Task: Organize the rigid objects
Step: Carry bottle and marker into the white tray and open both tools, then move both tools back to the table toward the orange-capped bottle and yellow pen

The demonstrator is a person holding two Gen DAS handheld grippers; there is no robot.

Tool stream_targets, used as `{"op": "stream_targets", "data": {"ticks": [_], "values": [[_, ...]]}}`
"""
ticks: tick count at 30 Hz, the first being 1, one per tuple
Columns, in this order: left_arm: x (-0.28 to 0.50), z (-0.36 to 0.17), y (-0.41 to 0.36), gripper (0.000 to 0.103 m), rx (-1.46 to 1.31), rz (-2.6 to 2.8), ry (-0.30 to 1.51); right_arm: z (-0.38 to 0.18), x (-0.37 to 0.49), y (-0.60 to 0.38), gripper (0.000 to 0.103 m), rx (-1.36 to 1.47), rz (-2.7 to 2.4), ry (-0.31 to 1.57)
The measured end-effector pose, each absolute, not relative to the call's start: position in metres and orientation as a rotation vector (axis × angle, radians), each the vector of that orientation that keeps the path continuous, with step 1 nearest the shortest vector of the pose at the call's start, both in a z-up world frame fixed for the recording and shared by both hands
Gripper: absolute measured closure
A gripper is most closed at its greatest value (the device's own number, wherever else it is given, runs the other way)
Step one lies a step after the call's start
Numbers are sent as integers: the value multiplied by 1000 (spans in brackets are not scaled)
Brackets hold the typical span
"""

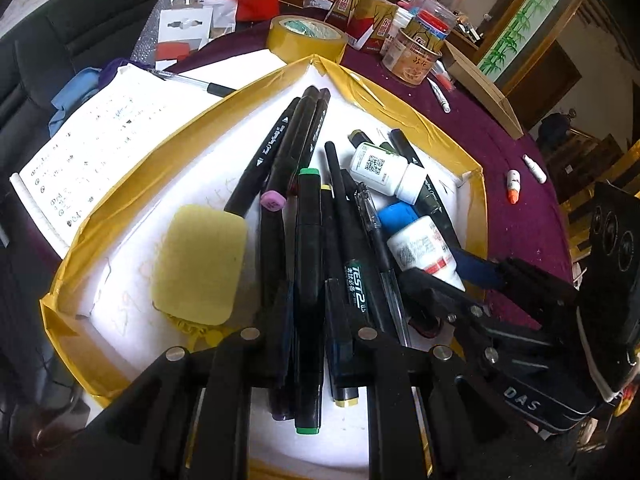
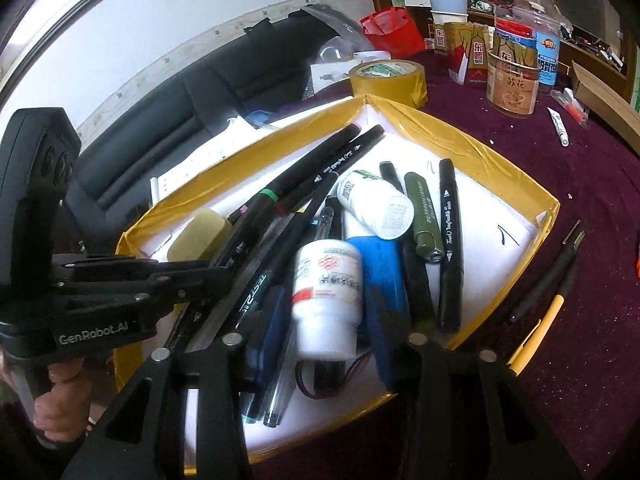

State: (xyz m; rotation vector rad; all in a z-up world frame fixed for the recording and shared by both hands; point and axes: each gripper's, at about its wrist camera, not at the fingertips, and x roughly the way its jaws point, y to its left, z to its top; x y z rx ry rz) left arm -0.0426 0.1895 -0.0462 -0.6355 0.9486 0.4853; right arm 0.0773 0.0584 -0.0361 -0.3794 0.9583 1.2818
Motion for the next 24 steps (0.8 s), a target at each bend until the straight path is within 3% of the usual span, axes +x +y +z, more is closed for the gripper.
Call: {"op": "stream_targets", "data": {"ticks": [3, 5, 7, 11, 14, 24], "values": [[-43, -45, 187, 85, -623, 481, 952, -34, 80, 52, 56, -329, 1311, 965], [-44, -42, 185, 80, -607, 479, 943, -29, 85, 46, 56, -295, 1324, 962], [-46, -37, 184, 69, -600, 488, 921, -23, 92, 38, 56, -257, 1347, 957], [-49, -22, 174, 66, -590, 487, 861, -5, 126, 7, 56, -101, 1417, 964], [-39, -11, 160, 57, -538, 467, 836, 9, 172, -27, 56, 13, 1332, 948], [50, 11, 87, 56, -297, 313, 902, -27, 301, -103, 56, 264, 949, 1026]]}}
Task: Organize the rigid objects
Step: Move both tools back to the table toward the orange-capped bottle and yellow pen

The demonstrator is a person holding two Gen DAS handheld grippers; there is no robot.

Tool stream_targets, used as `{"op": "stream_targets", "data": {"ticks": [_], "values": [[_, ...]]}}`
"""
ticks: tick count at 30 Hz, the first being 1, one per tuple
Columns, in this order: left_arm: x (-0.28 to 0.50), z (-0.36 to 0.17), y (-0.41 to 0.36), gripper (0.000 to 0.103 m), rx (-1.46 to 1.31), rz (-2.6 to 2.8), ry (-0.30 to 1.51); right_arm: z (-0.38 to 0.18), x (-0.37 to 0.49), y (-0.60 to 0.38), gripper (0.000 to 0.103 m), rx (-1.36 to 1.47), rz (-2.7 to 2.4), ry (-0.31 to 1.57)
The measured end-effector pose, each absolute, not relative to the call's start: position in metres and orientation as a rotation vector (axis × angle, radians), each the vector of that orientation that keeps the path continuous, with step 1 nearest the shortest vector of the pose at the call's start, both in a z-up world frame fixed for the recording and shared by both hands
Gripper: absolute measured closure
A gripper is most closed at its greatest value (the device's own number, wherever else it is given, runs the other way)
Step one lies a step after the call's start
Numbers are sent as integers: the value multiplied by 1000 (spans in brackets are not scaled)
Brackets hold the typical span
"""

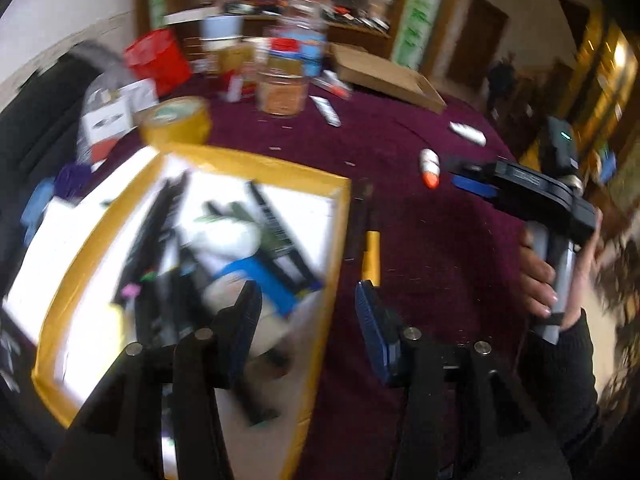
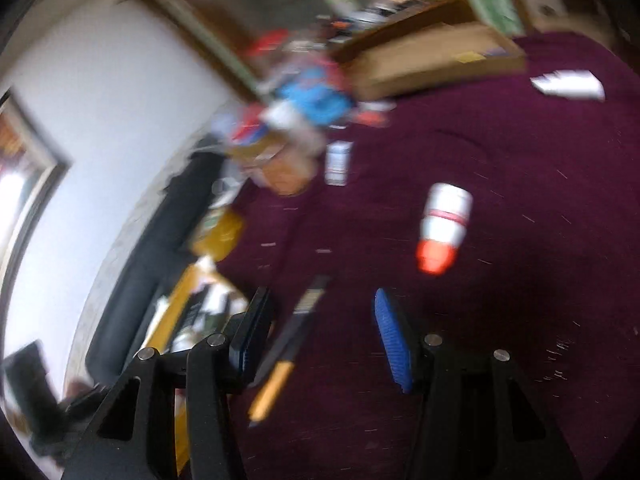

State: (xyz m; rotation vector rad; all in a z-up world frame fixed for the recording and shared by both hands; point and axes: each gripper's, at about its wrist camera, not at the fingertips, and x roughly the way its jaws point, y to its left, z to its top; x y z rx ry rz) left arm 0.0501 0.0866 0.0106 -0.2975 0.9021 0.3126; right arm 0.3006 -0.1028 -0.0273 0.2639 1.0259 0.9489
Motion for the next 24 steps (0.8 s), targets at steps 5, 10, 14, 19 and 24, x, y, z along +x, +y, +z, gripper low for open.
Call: {"op": "stream_targets", "data": {"ticks": [5, 10, 14, 19, 24], "values": [[116, -3, 58, 56, -218, 183, 1021, -24, 302, -107, 56, 300, 933, 1012], [174, -29, 52, 56, -202, 157, 1143, -20, 300, -108, 56, 298, 949, 992], [194, -48, 60, 57, -229, 189, 1202, -22, 303, -113, 56, 319, 941, 1011], [198, -62, 70, 62, -302, 198, 1231, -26, 306, -116, 56, 347, 923, 1022], [204, -66, 64, 65, -254, 228, 1233, -28, 308, -119, 56, 362, 901, 1028]]}}
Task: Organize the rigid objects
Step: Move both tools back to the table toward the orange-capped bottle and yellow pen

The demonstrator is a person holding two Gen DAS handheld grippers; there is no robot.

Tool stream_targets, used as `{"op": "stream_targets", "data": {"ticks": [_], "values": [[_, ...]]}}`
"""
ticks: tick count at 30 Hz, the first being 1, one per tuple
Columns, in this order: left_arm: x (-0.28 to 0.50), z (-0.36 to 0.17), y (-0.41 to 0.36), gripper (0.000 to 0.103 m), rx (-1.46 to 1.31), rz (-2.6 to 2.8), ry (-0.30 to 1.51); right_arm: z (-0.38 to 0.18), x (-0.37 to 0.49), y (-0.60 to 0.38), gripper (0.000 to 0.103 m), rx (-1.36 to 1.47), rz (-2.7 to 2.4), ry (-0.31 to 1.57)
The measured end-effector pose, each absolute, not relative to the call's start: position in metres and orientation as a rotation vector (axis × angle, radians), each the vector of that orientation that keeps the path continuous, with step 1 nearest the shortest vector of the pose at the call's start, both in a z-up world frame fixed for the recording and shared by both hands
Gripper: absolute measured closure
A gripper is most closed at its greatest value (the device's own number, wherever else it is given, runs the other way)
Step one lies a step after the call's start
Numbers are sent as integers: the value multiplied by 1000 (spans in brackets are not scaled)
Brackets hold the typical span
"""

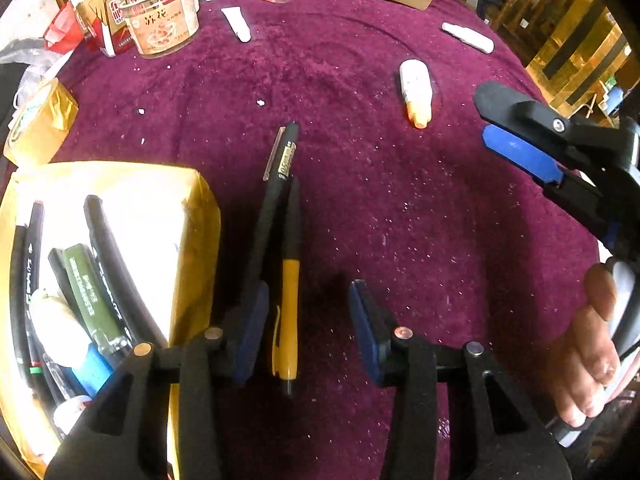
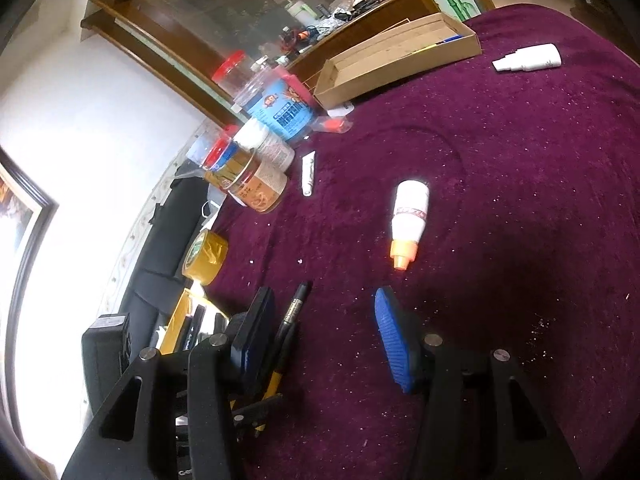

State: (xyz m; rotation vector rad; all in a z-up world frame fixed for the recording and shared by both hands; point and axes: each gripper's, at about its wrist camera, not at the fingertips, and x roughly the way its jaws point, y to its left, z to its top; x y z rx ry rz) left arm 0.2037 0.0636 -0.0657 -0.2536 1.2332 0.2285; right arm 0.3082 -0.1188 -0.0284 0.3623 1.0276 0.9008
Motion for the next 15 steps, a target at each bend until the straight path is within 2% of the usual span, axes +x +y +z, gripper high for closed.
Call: {"op": "stream_targets", "data": {"ticks": [3, 15], "values": [[207, -71, 57, 77, -186, 280, 1242, -30, 310, -121, 56, 367, 886, 1027], [198, -76, 40, 80, -180, 212, 1264, -34, 314, -123, 56, 384, 861, 1033]]}}
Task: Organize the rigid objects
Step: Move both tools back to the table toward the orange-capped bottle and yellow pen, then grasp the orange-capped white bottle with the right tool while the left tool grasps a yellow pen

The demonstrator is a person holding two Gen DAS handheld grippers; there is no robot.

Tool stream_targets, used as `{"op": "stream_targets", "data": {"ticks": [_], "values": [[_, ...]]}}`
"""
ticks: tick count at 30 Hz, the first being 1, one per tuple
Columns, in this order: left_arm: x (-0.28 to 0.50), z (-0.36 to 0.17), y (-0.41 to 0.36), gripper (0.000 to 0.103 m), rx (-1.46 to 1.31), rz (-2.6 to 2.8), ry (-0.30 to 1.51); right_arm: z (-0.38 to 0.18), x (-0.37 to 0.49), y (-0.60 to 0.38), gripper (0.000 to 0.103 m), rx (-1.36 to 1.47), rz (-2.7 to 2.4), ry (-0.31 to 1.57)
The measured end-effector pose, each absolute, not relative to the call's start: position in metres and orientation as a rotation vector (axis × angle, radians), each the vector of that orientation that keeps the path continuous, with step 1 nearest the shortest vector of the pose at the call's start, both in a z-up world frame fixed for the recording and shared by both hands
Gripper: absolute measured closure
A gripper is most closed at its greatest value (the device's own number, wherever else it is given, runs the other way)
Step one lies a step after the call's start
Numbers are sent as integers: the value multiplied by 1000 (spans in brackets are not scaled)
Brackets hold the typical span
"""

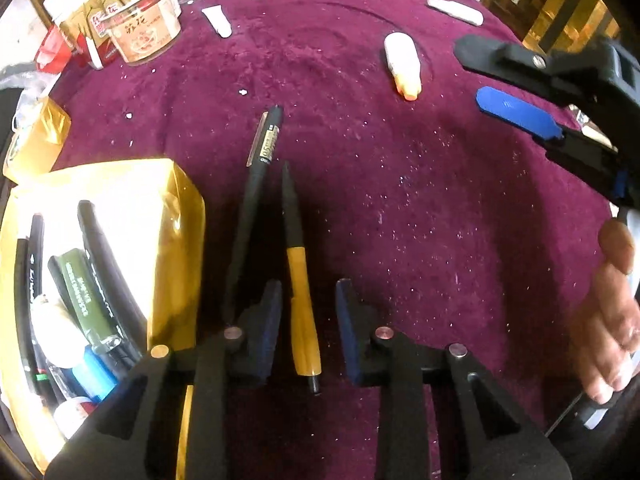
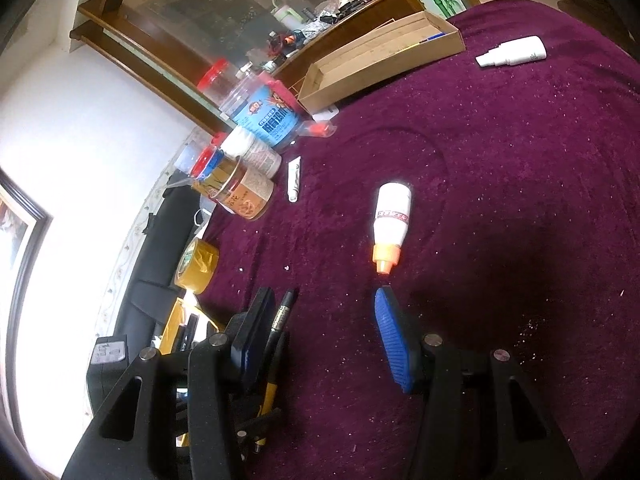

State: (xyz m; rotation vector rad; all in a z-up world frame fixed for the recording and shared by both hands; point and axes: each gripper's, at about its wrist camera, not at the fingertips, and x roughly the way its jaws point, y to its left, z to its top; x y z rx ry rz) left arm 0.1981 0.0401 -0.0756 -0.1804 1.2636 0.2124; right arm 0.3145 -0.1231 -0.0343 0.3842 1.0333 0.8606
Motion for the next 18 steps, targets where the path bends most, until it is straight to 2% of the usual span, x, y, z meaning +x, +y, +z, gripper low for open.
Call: {"op": "stream_targets", "data": {"ticks": [1, 2, 8, 18], "values": [[199, -76, 41, 91, -181, 222, 1263, -34, 315, -123, 56, 382, 858, 1033], [197, -76, 40, 95, -170, 238, 1262, -35, 315, -123, 56, 381, 856, 1035], [168, -67, 37, 96, -211, 269, 1202, -38, 320, -128, 56, 402, 846, 1038], [91, -23, 40, 96, -334, 299, 984, -48, 326, -128, 56, 404, 808, 1075]]}}
